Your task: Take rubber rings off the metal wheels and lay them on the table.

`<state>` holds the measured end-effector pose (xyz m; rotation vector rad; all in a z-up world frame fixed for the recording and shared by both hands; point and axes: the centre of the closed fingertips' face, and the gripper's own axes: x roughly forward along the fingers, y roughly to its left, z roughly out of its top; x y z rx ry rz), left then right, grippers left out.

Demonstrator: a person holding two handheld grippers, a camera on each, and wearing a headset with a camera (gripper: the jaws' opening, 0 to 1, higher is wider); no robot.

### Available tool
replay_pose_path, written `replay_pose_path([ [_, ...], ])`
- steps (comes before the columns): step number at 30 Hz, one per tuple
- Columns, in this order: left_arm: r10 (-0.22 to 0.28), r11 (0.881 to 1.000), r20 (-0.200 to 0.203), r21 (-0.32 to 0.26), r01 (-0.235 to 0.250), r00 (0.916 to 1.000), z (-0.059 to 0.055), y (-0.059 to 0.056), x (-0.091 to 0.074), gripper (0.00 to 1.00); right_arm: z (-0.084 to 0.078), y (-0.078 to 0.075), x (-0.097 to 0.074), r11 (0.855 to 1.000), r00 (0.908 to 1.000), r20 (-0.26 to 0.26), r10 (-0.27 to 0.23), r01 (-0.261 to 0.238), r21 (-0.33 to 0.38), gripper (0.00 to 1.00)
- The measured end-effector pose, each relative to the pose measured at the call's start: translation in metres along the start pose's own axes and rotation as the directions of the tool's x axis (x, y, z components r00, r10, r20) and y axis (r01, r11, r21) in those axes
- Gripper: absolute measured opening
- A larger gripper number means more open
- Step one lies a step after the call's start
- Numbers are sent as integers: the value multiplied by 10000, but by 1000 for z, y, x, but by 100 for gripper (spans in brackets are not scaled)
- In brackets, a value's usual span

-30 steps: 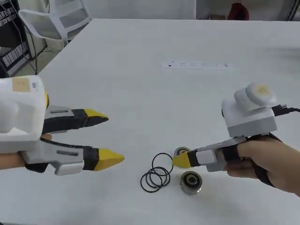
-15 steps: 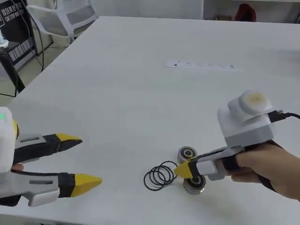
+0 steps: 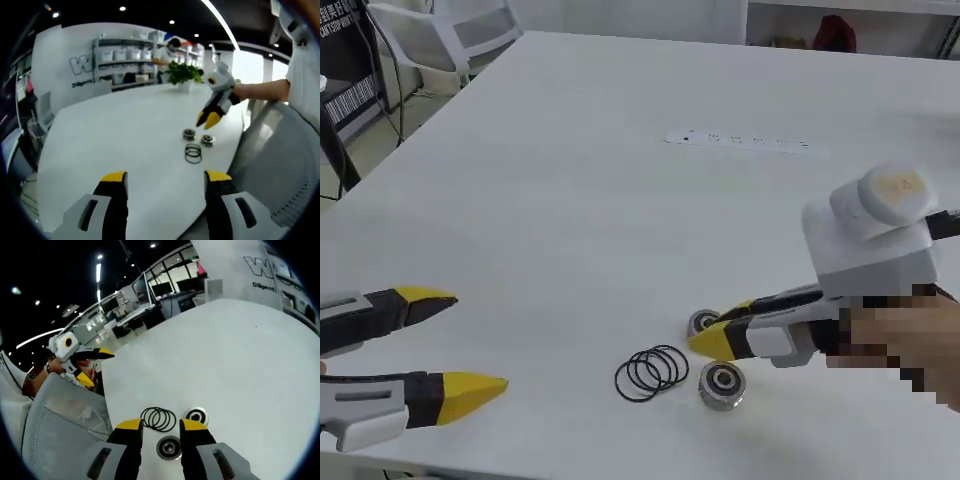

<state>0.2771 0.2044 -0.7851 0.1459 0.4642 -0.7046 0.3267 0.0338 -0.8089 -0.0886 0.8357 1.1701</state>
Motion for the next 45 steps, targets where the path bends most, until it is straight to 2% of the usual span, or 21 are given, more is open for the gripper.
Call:
replay_pose_path([
  [3, 84, 10000, 78, -35, -83, 9999, 2, 0, 0, 63, 0, 7, -10, 9996, 9997, 212, 84, -79, -259, 34],
  [7, 65, 9999, 183, -108, -63, 9998, 4, -1, 2, 64, -4, 19, -17, 9925, 9996, 148, 256, -236, -1201, 41],
  [11, 26, 10000, 156, -90, -25, 9999, 3, -3, 4, 64, -12, 27, -28, 9885, 9991, 59, 431, -417, -1454, 53],
  [14, 6, 9999, 175, -124, -4, 9998, 4, -5, 3, 64, -19, 25, -39, 9831, 9997, 120, 231, -205, -1818, 65],
  [16, 20, 9999, 169, -142, -17, 9999, 3, -5, 3, 64, -23, 23, -47, 9842, 9998, 135, 113, -88, -1770, 67],
  [18, 42, 9998, 153, -176, -39, 9999, 2, -4, 3, 65, -25, 17, -56, 9846, 9989, 423, -198, 268, -1729, 65],
  [20, 59, 9997, 161, -233, -55, 9999, 1, -4, 4, 65, -28, 9, -64, 9862, 9957, 709, -598, 699, -1500, 66],
  [24, 67, 9995, 111, -295, -63, 9999, -2, -5, 3, 65, -40, -3, -79, 9864, 9883, 999, -1152, 1257, -1056, 71],
  [28, 152, 9988, 58, -463, -149, 9999, -7, -3, 3, 66, -52, -13, -92, 9866, 9745, 1607, -1567, 1621, -204, 75],
  [32, 296, 9982, -55, -520, -299, 9995, -12, 1, 2, 70, -71, -23, -104, 9788, 9613, 1851, -2038, 1966, 566, 76],
  [35, 453, 9969, -83, -633, -457, 9989, -16, 6, 2, 76, -80, -30, -109, 9686, 9465, 2148, -2408, 2202, 1154, 77],
  [41, 713, 9925, -144, -981, -724, 9973, -21, 12, 1, 89, -96, -37, -111, 9513, 9319, 2254, -2841, 2446, 1875, 84],
  [43, 746, 9921, -207, -996, -763, 9970, -23, 13, 0, 93, -102, -37, -109, 9472, 9326, 2149, -2901, 2477, 2037, 87],
  [45, 746, 9921, -287, -993, -771, 9968, -25, 12, 0, 94, -109, -35, -106, 9474, 9397, 1920, -2830, 2426, 2088, 86],
])
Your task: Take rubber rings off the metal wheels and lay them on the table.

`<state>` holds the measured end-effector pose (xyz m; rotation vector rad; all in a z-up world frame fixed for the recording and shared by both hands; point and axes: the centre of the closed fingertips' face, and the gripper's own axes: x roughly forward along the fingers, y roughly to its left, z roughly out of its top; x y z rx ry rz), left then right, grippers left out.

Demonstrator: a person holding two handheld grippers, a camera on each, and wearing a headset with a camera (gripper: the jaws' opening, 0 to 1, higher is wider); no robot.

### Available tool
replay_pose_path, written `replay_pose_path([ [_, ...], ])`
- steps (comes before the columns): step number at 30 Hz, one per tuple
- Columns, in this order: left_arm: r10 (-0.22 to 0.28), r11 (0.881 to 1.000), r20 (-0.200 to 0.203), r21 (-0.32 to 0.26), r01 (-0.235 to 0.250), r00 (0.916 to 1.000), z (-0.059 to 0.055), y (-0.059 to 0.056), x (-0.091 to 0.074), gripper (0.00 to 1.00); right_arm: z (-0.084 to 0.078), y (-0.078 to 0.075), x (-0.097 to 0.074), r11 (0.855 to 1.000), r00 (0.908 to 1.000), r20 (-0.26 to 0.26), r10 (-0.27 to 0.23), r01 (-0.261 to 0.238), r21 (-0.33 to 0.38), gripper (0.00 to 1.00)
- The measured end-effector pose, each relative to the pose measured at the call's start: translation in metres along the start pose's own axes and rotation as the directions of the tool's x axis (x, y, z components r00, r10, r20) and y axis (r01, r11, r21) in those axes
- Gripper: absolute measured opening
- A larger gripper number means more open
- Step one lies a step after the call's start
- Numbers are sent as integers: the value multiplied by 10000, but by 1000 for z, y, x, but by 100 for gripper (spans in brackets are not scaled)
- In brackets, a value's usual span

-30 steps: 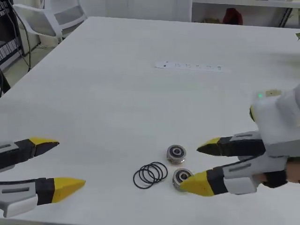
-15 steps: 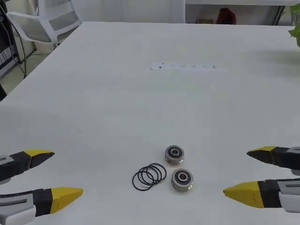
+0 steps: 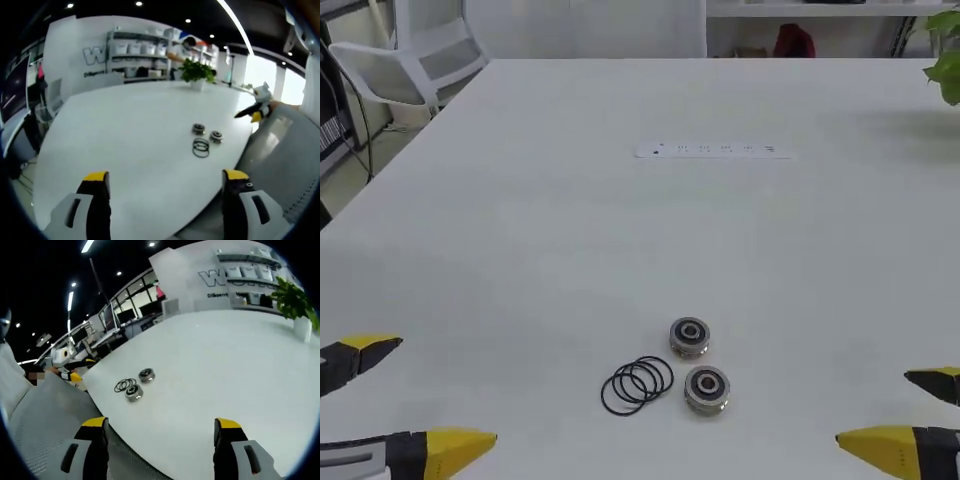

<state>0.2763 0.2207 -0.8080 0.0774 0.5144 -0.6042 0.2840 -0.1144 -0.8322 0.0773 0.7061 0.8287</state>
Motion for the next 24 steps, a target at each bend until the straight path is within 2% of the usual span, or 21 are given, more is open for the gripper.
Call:
replay_pose_path([
  [7, -68, 9996, -133, -283, 64, 9999, -5, -1, 2, 100, -7, -1, 3, 9999, 9994, -306, -132, 130, -74, 99],
  [11, -93, 9995, -139, -313, 89, 9999, -3, -4, 4, 100, -8, -3, 4, 9996, 9986, -459, -247, 239, -171, 99],
  [24, -192, 9992, -254, -359, 183, 9995, -3, -12, 3, 100, -10, 4, 6, 9995, 9978, -659, -2, -19, -324, 99],
])
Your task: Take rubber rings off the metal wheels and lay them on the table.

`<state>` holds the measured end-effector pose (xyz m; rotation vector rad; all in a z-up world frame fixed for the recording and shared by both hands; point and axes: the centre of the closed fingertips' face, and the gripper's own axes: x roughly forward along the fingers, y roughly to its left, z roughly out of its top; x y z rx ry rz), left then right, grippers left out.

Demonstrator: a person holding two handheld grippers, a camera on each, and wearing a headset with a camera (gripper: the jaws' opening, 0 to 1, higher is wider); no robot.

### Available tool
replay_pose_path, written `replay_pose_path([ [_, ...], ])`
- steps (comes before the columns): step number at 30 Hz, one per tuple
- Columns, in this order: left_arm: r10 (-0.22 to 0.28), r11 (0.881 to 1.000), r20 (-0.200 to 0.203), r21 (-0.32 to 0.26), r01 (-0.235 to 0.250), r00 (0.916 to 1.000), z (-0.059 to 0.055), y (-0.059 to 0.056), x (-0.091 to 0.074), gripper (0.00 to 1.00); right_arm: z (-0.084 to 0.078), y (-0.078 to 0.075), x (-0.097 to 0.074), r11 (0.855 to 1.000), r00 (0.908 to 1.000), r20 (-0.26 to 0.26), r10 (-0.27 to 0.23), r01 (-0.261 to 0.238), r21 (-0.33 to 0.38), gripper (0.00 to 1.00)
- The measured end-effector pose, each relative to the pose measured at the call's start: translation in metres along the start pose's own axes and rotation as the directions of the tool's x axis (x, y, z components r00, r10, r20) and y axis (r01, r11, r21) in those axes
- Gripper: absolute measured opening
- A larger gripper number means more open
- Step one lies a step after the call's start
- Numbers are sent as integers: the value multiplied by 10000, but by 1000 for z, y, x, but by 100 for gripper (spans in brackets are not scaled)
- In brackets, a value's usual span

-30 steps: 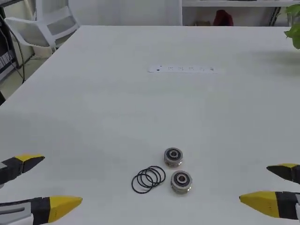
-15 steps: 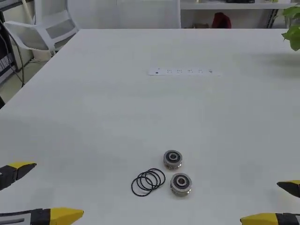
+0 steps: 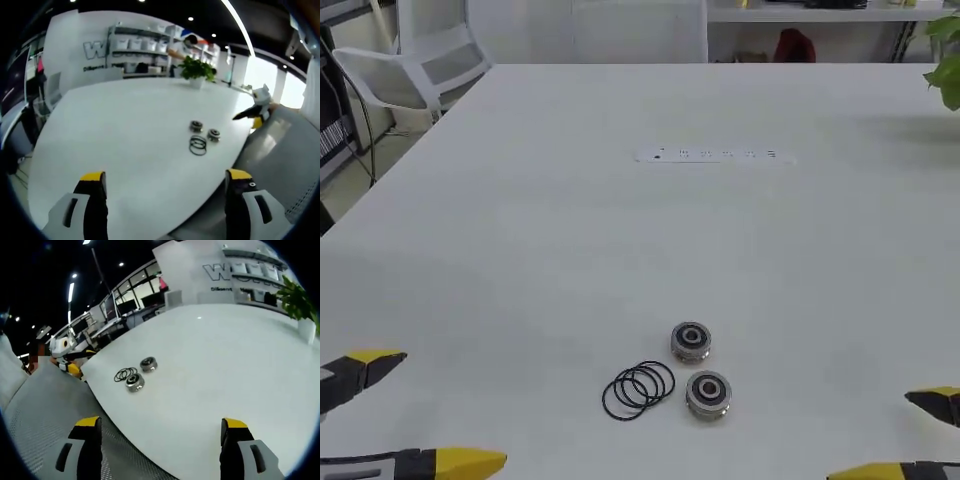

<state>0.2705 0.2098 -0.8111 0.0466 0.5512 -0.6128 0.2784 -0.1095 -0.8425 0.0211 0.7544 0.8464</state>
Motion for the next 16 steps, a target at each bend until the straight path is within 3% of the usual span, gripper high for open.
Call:
replay_pose_path([
  [16, -142, 9999, 87, -21, 142, 9999, 2, -5, 3, 98, -5, 5, 2, 9994, 9993, -326, 177, -187, -278, 99],
])
